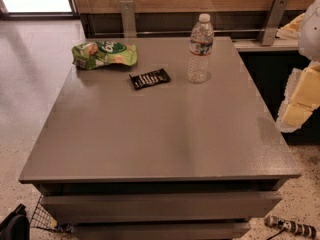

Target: Knock water bottle over

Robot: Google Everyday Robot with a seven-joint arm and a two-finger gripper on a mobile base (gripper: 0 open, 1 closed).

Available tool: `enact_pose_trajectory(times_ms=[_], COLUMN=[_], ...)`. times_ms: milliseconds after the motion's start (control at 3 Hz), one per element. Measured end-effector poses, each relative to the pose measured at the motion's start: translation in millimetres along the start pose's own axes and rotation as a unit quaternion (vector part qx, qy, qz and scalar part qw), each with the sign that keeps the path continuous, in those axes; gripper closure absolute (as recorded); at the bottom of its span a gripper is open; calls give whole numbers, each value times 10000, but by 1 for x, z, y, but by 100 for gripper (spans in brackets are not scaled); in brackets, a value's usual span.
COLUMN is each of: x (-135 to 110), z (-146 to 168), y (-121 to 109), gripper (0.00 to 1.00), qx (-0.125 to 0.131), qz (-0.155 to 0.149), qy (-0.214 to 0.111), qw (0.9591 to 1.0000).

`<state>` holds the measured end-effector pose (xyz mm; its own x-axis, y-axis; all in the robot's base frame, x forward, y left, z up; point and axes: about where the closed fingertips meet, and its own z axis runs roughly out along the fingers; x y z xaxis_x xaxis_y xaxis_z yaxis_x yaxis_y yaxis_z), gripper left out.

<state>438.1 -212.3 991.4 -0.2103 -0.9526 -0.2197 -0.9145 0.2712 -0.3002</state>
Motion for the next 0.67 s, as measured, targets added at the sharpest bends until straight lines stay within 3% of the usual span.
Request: enact_pose_trajectory(times_ms=[333, 667], x=[0, 6], z=[0, 7], y=[0, -15], gripper=[0, 0], qx=[1, 92], qz=[0, 143], qy=[0, -252], qw=[10000, 9995])
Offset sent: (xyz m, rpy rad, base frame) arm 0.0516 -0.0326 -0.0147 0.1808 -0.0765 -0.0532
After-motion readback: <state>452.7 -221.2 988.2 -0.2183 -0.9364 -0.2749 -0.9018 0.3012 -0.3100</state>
